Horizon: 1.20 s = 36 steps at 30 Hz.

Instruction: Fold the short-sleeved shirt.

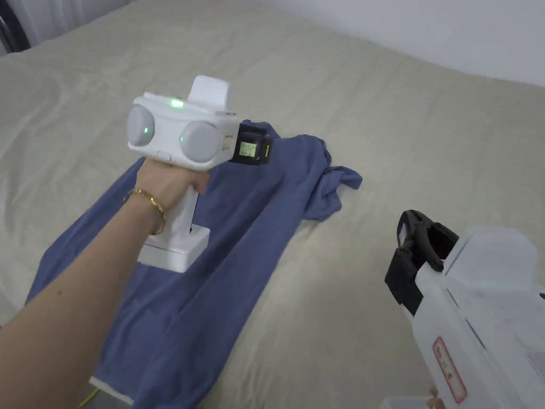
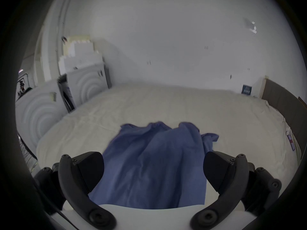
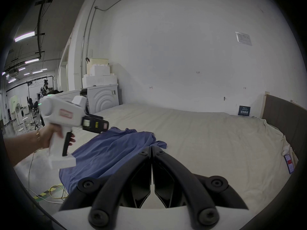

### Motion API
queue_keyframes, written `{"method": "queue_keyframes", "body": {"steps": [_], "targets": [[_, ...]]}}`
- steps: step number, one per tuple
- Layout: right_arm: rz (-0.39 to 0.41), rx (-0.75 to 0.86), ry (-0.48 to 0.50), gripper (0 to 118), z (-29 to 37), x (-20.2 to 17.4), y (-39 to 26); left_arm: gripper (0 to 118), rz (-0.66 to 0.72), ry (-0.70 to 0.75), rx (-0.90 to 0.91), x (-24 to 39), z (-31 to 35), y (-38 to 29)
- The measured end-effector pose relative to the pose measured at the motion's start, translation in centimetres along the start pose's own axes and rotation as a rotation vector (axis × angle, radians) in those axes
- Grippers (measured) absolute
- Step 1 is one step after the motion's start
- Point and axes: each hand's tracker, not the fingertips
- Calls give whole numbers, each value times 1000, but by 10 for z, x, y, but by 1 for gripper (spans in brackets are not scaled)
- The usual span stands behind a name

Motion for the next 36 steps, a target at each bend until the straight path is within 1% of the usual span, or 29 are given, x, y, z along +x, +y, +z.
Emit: {"method": "queue_keyframes", "body": {"steps": [3,4,7,9,11,13,14,17,19,20,21,22,23,25,26,27,30,31,32,34,36], "targets": [[-21,-12,2,0,-20,11,-2,118,13,-56,-166,0,-60,21],[-19,-14,-2,0,-25,14,-3,118,8,-57,-206,2,-78,26],[-12,-19,-9,0,-39,22,-9,118,-63,-4,-302,14,-125,35],[-3,-31,-10,0,-47,28,-13,117,-67,-16,-367,21,-151,37],[4,-45,-13,0,-53,35,-21,110,-61,-17,-430,26,-172,36],[-12,-64,-17,0,-57,42,-28,100,-59,-14,-414,30,-190,34],[-23,-74,-22,0,-58,44,-32,97,-48,-10,-414,31,-197,33],[-29,-97,-36,0,-62,49,-41,95,-15,-3,-456,31,-214,24],[-39,-115,-47,0,-66,53,-47,89,-19,-15,-445,32,-211,17],[-53,-126,-49,0,-67,54,-50,88,-32,-23,-433,33,-209,17],[-69,-134,-49,0,-69,55,-52,83,-66,-74,-431,33,-204,19],[-84,-140,-48,0,-70,56,-53,75,-92,-102,-423,34,-200,21],[-94,-143,-47,0,-69,55,-55,63,-122,-80,-425,34,-200,25],[-104,-145,-50,0,-67,52,-55,13,-162,-31,-420,38,-197,25],[-106,-146,-49,0,-64,51,-55,0,-120,-49,-415,39,-193,23],[-107,-146,-50,0,-61,50,-53,0,-102,-26,-402,40,-192,23],[-99,-145,-52,0,-51,49,-45,0,-103,2,-348,48,-172,15],[-92,-139,-55,0,-46,49,-42,0,-101,5,-326,44,-180,18],[-78,-131,-64,0,-40,49,-38,0,-108,28,-279,46,-170,18],[-36,-104,-99,0,-20,36,-4,0,-140,72,-183,53,-144,16],[-44,-85,-101,0,-2,36,4,0,-113,70,-130,56,-112,18]]}}
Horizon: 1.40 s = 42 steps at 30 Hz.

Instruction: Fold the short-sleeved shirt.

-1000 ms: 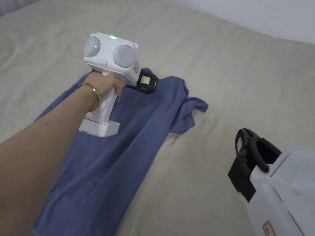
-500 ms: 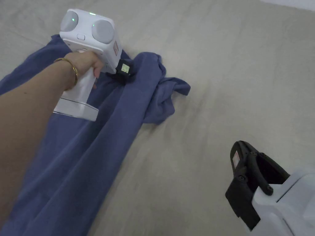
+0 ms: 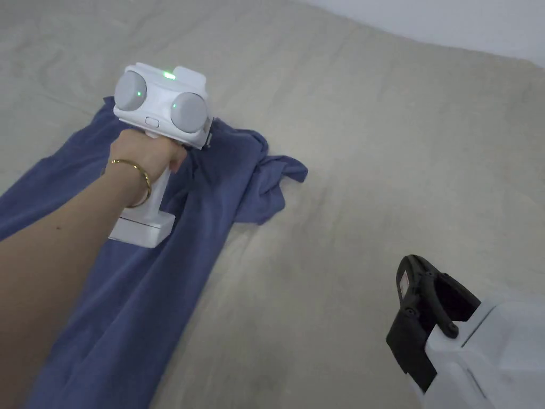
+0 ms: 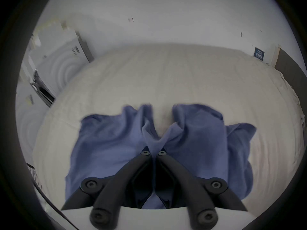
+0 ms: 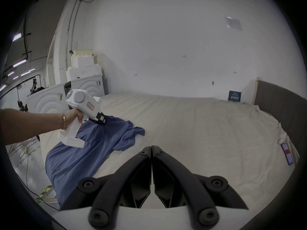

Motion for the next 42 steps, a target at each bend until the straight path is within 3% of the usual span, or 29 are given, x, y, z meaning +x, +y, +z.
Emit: {"method": "queue_keyframes", "body": {"steps": [12,20,22,25,27,31,42], "targets": [[5,170,-72,0,114,-1,26,0,159,-15,272,-45,221,39],[-13,250,-100,0,140,1,29,0,144,12,542,-60,373,70],[-16,269,-112,0,180,33,-5,0,130,11,595,-59,405,79],[-22,293,-137,0,177,36,-4,0,106,-5,648,-55,424,95],[-27,304,-155,0,214,43,-1,0,86,-35,670,-45,432,100],[-56,320,-200,0,225,55,1,0,23,-153,667,-6,441,99],[-89,302,-351,0,256,100,-17,0,-94,-505,564,184,392,72]]}}
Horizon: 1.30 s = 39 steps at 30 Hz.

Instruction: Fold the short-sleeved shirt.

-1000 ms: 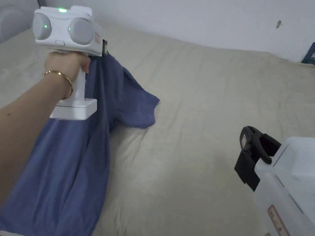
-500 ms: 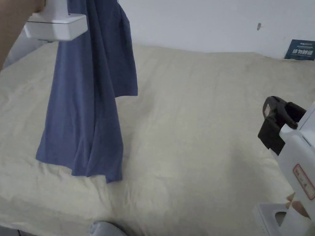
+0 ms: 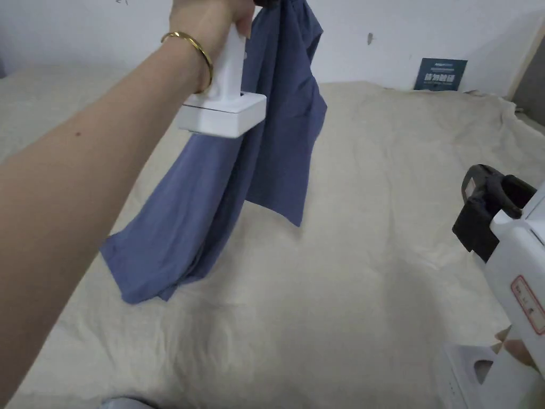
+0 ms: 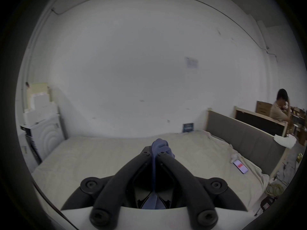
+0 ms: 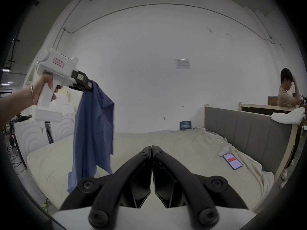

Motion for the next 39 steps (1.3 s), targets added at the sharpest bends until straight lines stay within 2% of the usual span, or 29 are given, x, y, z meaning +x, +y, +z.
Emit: {"method": "queue_keyframes", "body": {"steps": [4,5,8,9,12,16,17,19,20,21,22,24,28,33,39], "targets": [[1,-18,-83,0,9,30,-6,0,7,-132,-88,69,-51,-38],[4,-23,-109,0,11,38,-7,0,2,-162,-122,67,-83,-48],[-1,-46,-183,0,18,62,-13,0,-43,-251,-199,117,-123,-84],[-8,-56,-207,0,20,70,-15,0,-56,-273,-213,169,-92,-97],[-17,-89,-270,0,26,94,-23,0,-79,-338,-294,221,-114,-137],[-21,-124,-339,0,31,119,-32,1,-176,-390,-385,287,-129,-193],[-27,-132,-358,0,32,124,-34,8,-193,-393,-403,299,-126,-205],[-41,-143,-379,0,33,134,-38,38,-131,-439,-466,314,-127,-229],[-46,-149,-385,0,33,137,-40,59,-135,-444,-512,319,-128,-239],[-49,-156,-391,0,33,140,-42,83,-148,-460,-534,320,-133,-248],[-51,-160,-394,0,32,143,-43,98,-159,-476,-541,322,-132,-254],[-54,-163,-396,0,31,144,-45,113,-159,-473,-515,317,-128,-255],[-51,-163,-387,0,23,141,-45,113,-60,-430,-452,279,-130,-222],[-27,-138,-343,0,7,129,-40,114,122,-319,-312,184,-113,-165],[-12,-89,-265,0,-14,101,-27,114,32,-70,-72,85,-40,-128]]}}
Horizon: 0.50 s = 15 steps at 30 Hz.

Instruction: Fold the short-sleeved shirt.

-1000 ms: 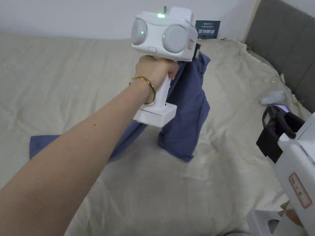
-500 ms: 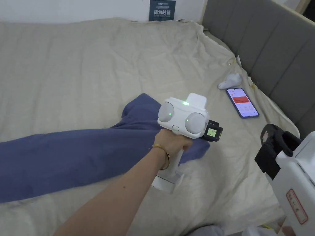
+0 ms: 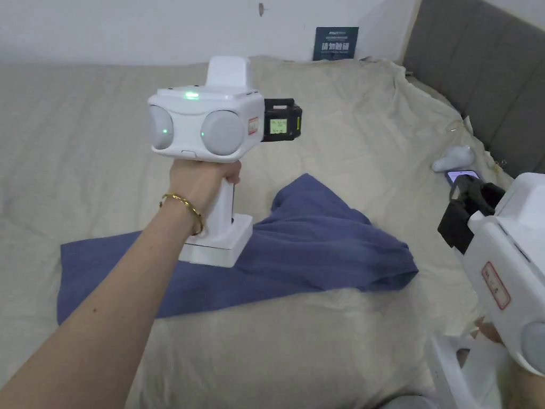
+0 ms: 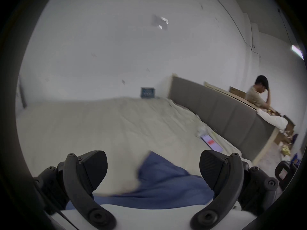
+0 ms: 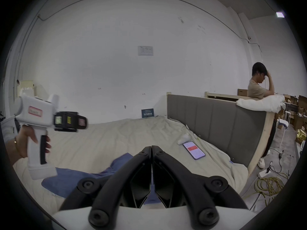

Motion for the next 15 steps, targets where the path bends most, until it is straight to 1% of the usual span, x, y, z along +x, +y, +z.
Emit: {"method": "queue_keyframes", "body": {"steps": [4,11,13,14,15], "targets": [[20,23,59,0,-4,-23,7,114,-19,178,117,-46,61,-12],[31,32,133,0,2,-59,3,113,-35,361,145,-95,125,-66],[45,26,147,0,6,-69,0,109,-39,388,128,-105,133,-83],[47,20,157,0,7,-73,-2,104,-39,393,125,-108,138,-90],[47,17,162,0,8,-75,-4,93,-34,399,123,-110,144,-97]]}}
